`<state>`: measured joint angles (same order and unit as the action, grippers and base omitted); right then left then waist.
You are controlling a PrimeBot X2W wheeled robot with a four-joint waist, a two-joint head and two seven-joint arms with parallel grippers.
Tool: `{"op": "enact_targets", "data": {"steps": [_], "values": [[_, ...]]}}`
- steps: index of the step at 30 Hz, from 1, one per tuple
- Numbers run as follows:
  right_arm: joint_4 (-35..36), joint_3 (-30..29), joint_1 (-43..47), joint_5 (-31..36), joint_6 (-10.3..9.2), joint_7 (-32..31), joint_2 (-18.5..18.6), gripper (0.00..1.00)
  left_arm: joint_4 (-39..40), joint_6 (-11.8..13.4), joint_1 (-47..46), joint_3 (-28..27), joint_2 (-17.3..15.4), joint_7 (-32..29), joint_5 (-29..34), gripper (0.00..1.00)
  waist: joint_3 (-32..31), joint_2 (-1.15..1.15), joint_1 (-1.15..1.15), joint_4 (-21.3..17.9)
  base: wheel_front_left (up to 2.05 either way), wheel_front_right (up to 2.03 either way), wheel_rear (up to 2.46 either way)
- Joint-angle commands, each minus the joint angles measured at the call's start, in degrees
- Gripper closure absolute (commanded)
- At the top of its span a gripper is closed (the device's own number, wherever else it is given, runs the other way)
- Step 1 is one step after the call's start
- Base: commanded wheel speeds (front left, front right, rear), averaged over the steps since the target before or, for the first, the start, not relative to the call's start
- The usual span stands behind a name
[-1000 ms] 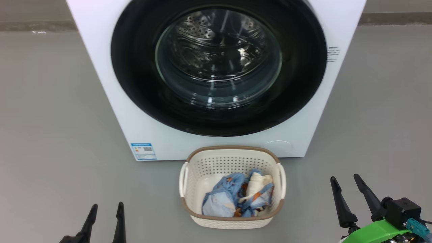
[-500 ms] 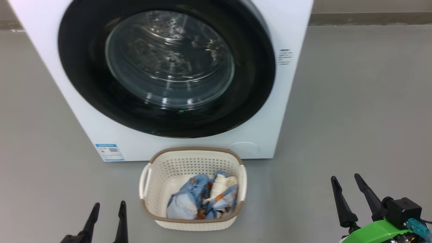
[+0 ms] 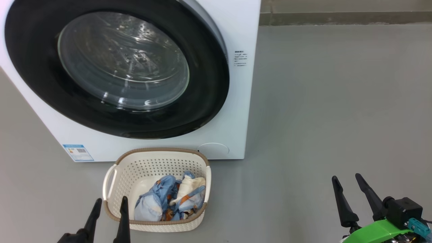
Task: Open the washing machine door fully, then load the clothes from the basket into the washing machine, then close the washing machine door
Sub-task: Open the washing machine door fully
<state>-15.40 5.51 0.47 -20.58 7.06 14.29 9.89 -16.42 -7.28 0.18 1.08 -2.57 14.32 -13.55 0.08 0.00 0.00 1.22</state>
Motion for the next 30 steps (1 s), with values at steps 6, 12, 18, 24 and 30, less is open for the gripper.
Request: {"op": "enact_targets", "data": {"steps": [6,12,18,24,30], "values": [[1.41,1.2,-1.44,0.63,0.43,0.71,0.93,0.0,0.89,-0.21,-1.54,-1.41,-0.57,0.68,-0.02,0.0,0.06,0.0,0.0,0.1,0.32,0.32,-0.63],[1.34,1.42,-1.71,0.65,0.43,0.71,0.92,0.0,0.54,-0.21,-1.47,-1.21,-0.57,0.68,0.0,0.0,0.13,0.0,0.0,0.33,0.01,0.01,-0.02],[1.34,1.47,-2.67,-1.27,0.43,0.71,0.43,0.53,0.0,-0.21,-1.55,-1.03,-0.57,0.68,-0.07,0.0,0.31,0.0,0.0,0.64,0.0,0.0,0.0],[2.01,2.0,-6.04,-7.74,0.43,0.71,-0.74,1.0,-0.24,-0.21,-1.36,-0.65,-0.48,0.68,-0.41,0.0,0.83,0.0,0.0,1.13,0.0,0.0,0.0],[3.96,-0.36,-12.5,-23.88,0.43,0.71,-2.8,1.0,-0.09,-0.21,-2.13,0.35,-0.37,0.68,-0.87,0.0,2.76,0.0,0.0,2.46,0.0,0.0,0.0]]}}
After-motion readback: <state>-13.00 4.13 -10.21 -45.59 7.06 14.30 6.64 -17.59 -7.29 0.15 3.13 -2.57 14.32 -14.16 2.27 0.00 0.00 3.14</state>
